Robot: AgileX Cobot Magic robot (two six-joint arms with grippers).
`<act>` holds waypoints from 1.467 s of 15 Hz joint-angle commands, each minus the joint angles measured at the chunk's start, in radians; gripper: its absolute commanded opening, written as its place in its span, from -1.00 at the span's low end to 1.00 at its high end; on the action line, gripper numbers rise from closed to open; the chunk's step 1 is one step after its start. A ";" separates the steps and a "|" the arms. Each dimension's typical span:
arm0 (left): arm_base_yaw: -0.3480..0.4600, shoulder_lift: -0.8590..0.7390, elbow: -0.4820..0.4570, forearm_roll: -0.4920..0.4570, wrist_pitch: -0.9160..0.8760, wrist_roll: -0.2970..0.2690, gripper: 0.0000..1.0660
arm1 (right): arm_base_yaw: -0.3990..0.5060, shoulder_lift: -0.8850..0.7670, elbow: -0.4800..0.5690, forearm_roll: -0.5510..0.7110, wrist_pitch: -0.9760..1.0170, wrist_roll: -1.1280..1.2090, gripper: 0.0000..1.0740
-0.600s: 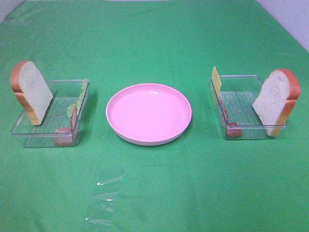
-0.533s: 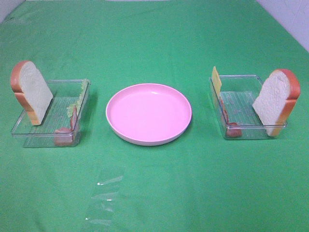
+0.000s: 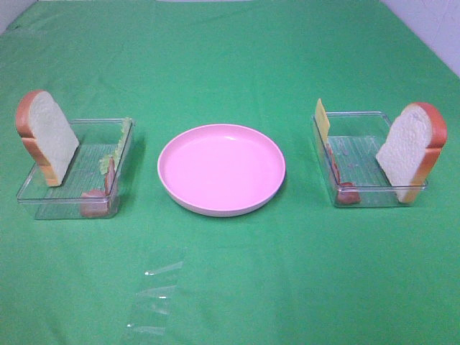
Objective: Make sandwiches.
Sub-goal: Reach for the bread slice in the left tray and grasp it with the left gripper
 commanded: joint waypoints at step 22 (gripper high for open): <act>-0.030 1.880 -1.196 0.070 0.236 0.039 0.84 | 0.001 -0.019 0.003 0.003 -0.005 -0.013 0.78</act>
